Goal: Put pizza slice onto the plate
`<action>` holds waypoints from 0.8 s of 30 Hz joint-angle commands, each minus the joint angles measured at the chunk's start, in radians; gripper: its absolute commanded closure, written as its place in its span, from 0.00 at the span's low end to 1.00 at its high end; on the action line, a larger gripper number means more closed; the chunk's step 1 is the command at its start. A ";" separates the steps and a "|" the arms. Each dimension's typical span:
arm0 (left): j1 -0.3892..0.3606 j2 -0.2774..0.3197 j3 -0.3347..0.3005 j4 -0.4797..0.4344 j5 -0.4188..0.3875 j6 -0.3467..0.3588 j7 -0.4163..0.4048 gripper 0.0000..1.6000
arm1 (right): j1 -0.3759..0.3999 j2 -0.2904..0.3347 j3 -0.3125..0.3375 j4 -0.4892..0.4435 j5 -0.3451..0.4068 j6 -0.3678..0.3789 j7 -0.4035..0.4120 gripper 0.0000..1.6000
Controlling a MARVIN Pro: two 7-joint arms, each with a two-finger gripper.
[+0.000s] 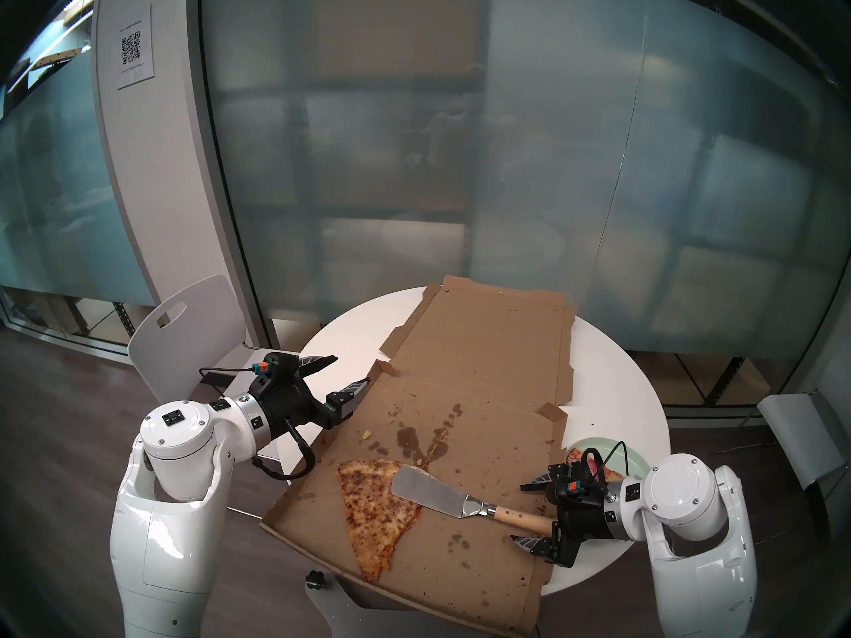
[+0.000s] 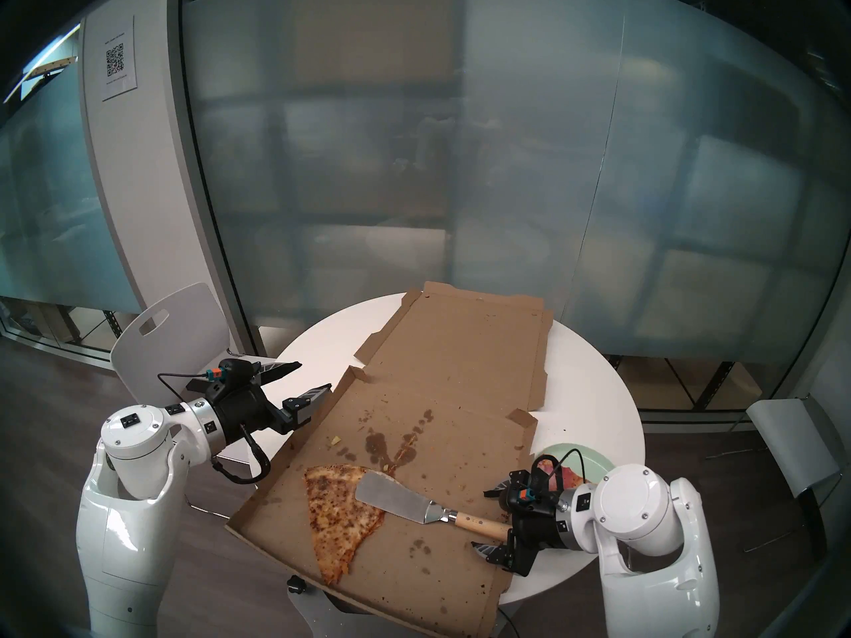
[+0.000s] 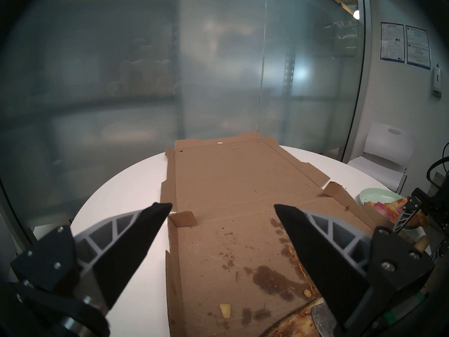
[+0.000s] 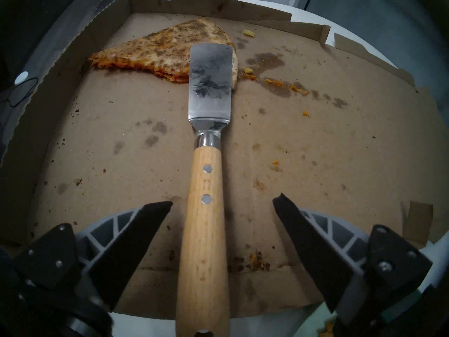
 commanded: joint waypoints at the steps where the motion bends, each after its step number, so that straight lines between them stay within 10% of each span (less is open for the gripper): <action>1: -0.004 0.002 0.001 -0.019 0.000 -0.003 -0.003 0.00 | 0.011 -0.045 0.085 -0.082 0.101 0.026 0.020 0.00; 24: -0.004 0.002 0.001 -0.019 0.000 -0.003 -0.003 0.00 | 0.088 -0.179 0.476 -0.081 0.463 0.066 0.014 0.00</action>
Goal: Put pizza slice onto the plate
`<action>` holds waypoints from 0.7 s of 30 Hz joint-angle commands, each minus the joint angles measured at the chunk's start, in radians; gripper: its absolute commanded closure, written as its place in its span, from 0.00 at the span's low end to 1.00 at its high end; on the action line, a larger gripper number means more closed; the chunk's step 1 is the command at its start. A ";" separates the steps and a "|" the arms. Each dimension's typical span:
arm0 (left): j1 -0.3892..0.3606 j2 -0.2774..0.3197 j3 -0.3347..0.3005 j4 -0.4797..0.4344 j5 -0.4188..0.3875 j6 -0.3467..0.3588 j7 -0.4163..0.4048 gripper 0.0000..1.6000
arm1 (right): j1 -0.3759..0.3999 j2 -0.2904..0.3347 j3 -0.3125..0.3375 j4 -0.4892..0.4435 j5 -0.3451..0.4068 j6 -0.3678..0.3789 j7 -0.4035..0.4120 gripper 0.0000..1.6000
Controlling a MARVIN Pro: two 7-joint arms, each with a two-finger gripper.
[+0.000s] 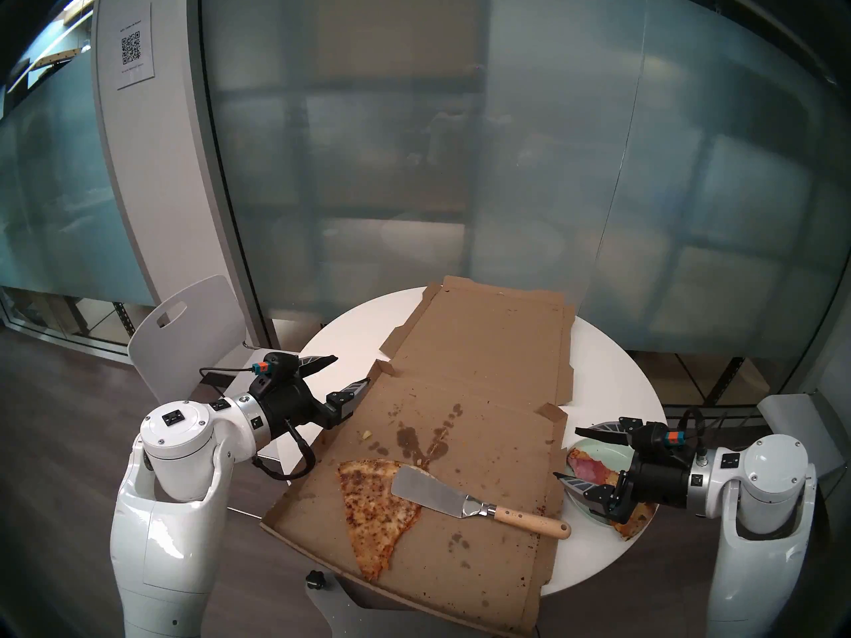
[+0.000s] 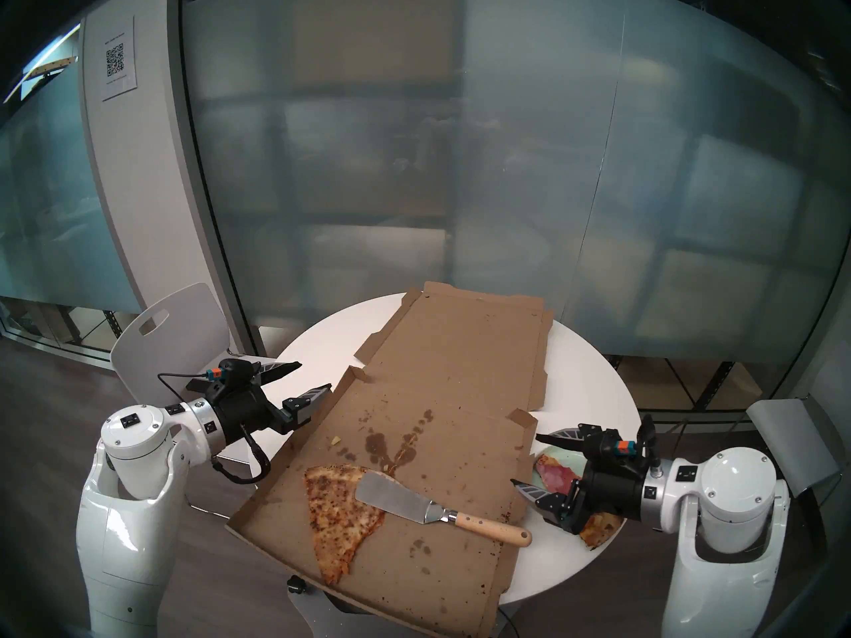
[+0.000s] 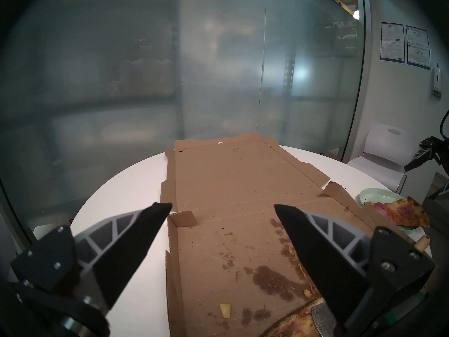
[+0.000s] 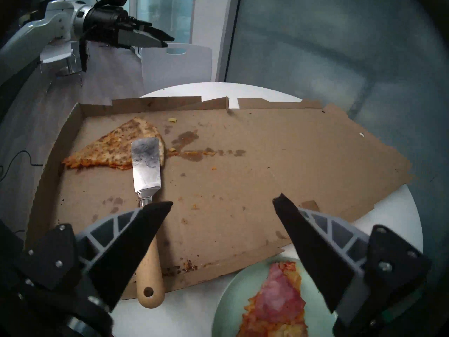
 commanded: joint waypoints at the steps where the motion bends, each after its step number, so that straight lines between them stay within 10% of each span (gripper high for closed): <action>1: -0.004 0.002 0.002 -0.019 0.000 -0.003 -0.002 0.00 | 0.057 -0.064 0.087 0.010 0.104 -0.006 -0.029 0.00; 21: -0.003 0.002 0.001 -0.020 0.001 -0.003 -0.003 0.00 | 0.112 -0.146 0.114 0.042 0.176 -0.052 -0.125 0.00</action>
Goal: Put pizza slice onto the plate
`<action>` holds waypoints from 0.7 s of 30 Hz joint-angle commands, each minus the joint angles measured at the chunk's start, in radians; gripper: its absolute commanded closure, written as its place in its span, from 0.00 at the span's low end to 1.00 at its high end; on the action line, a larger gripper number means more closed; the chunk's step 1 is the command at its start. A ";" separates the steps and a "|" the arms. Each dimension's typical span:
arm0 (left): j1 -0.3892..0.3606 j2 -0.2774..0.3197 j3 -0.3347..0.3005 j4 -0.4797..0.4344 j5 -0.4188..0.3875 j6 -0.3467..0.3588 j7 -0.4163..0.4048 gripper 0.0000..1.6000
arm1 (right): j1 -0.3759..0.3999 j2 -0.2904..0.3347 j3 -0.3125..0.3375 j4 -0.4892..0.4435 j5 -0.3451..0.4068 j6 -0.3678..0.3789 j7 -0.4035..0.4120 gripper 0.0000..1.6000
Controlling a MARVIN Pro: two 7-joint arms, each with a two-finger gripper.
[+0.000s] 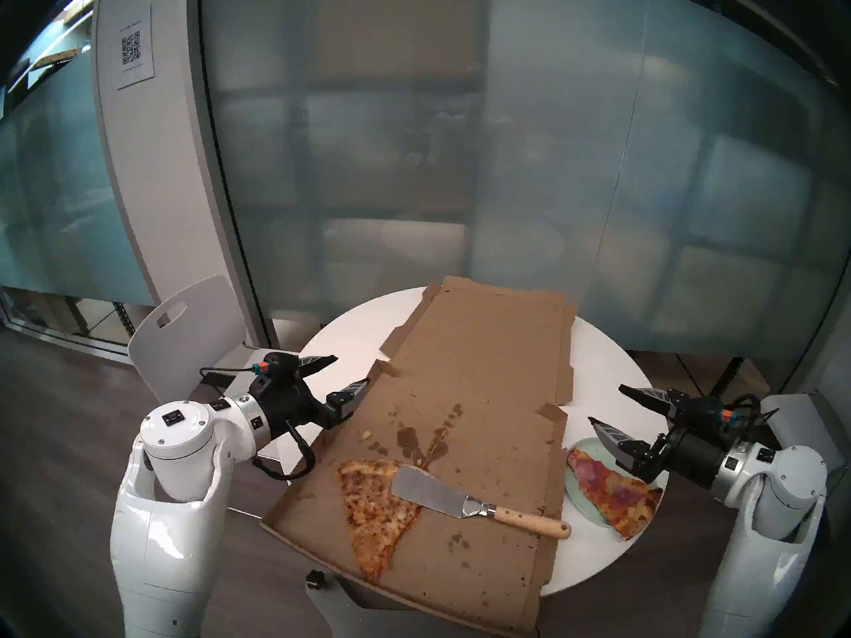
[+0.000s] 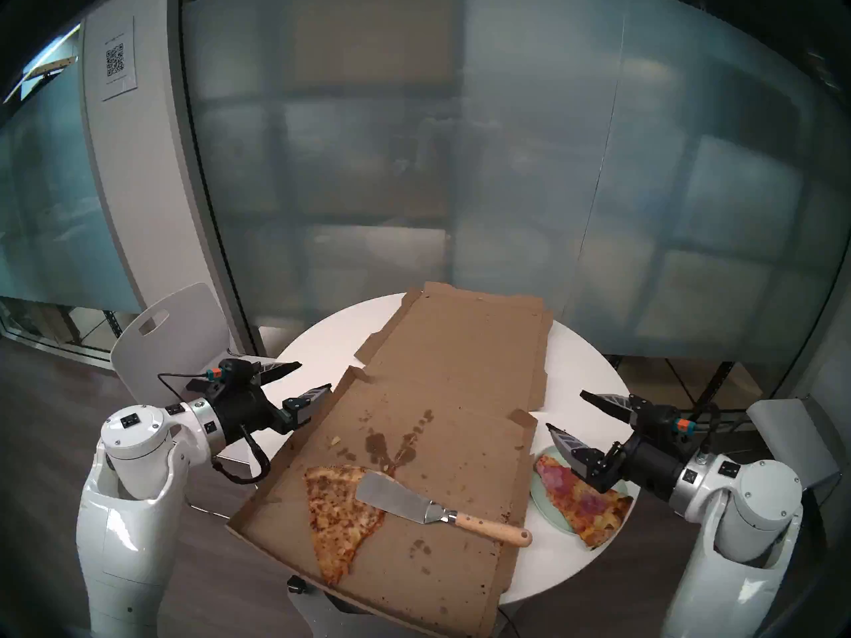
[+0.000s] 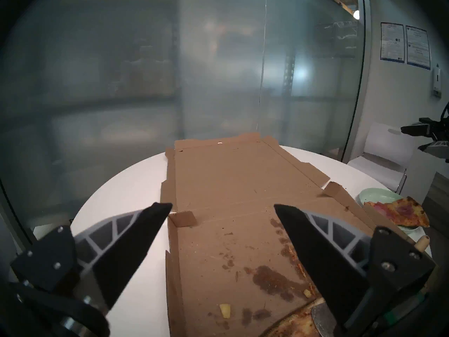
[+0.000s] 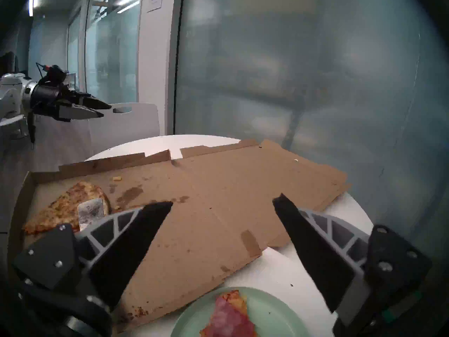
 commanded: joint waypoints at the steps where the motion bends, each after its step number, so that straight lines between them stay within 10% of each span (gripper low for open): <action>1: -0.003 0.002 0.002 -0.020 0.001 -0.003 -0.002 0.00 | 0.025 -0.021 -0.007 -0.006 0.021 -0.007 -0.013 0.00; 21: -0.003 0.002 0.002 -0.020 0.001 -0.003 -0.002 0.00 | 0.028 -0.029 -0.005 -0.002 0.026 -0.016 -0.018 0.00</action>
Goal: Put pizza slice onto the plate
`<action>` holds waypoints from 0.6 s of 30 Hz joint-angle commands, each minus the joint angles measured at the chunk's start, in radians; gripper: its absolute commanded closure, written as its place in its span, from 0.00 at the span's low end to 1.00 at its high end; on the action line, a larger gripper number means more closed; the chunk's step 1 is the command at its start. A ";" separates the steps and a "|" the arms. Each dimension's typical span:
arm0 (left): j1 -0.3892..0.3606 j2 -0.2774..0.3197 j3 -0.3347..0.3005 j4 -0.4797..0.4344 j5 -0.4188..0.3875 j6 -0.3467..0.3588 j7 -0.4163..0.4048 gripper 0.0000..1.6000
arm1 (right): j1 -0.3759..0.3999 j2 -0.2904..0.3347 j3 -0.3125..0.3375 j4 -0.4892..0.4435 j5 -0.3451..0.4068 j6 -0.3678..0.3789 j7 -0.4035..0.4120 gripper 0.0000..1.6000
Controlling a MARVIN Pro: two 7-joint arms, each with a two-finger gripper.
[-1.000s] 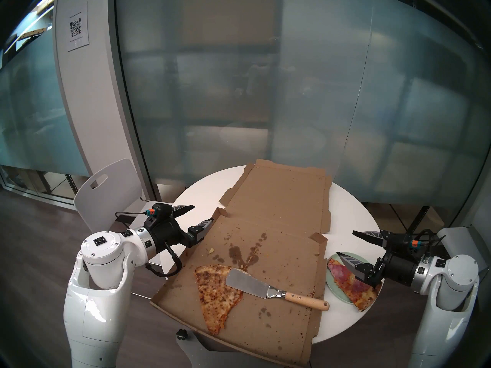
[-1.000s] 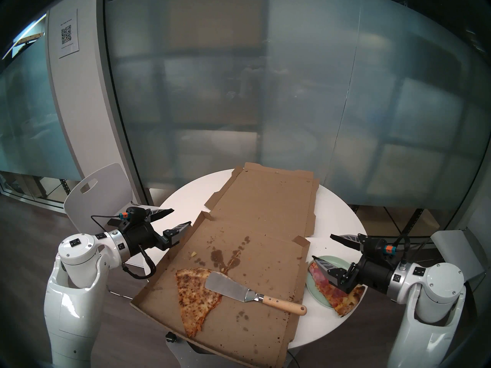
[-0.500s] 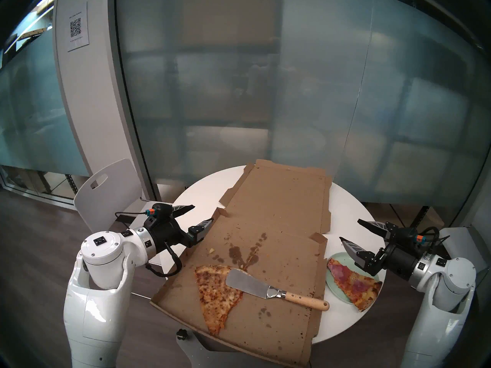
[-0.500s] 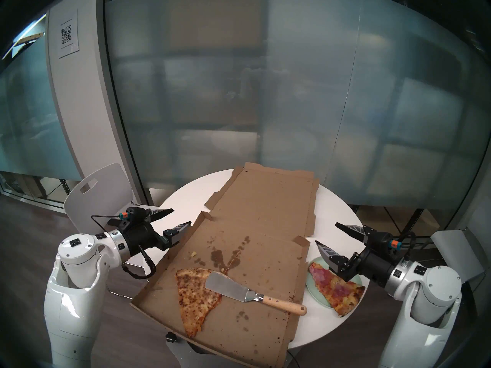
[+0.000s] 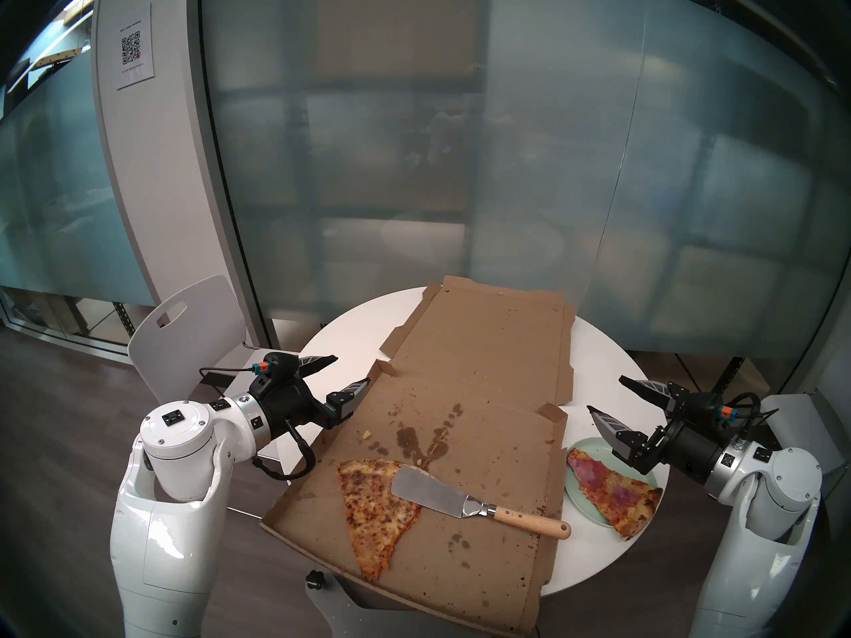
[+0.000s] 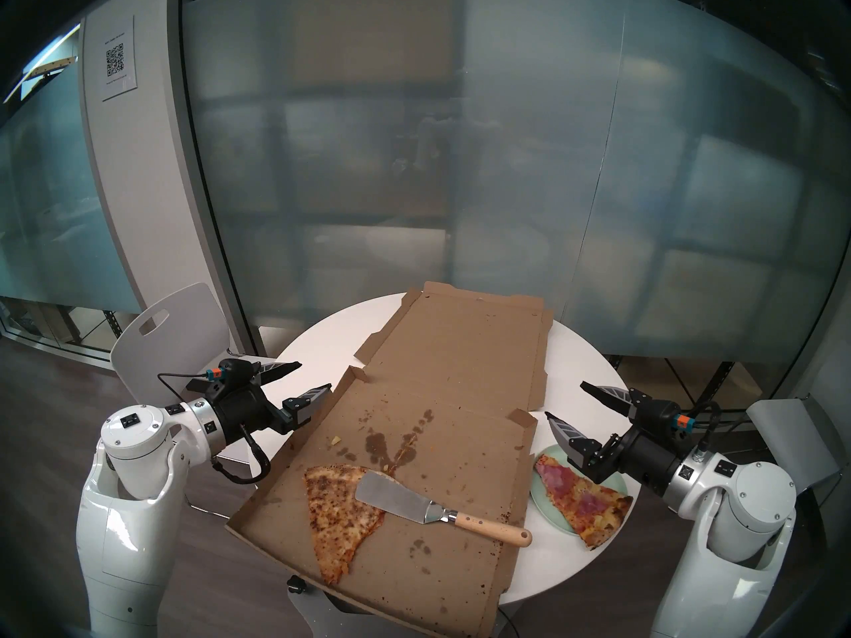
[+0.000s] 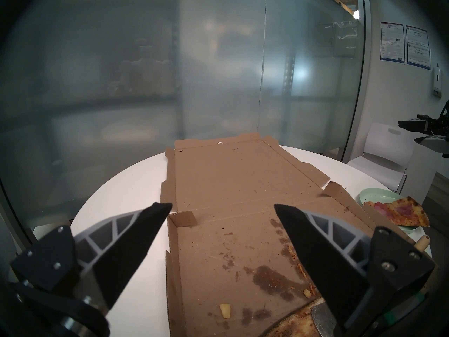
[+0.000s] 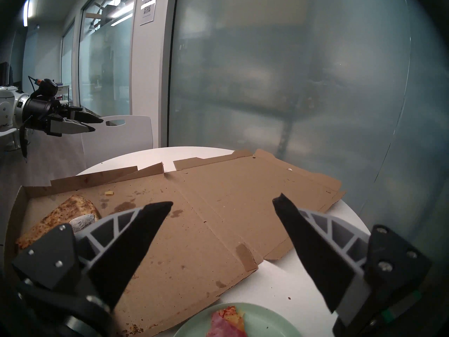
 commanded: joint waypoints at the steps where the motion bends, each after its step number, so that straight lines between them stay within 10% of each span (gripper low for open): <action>1: -0.003 0.002 0.002 -0.020 0.001 -0.003 -0.002 0.00 | 0.011 -0.001 -0.001 -0.013 0.014 0.000 0.004 0.00; 18: -0.003 0.002 0.002 -0.020 0.001 -0.003 -0.003 0.00 | 0.012 -0.003 0.000 -0.013 0.012 0.000 0.006 0.00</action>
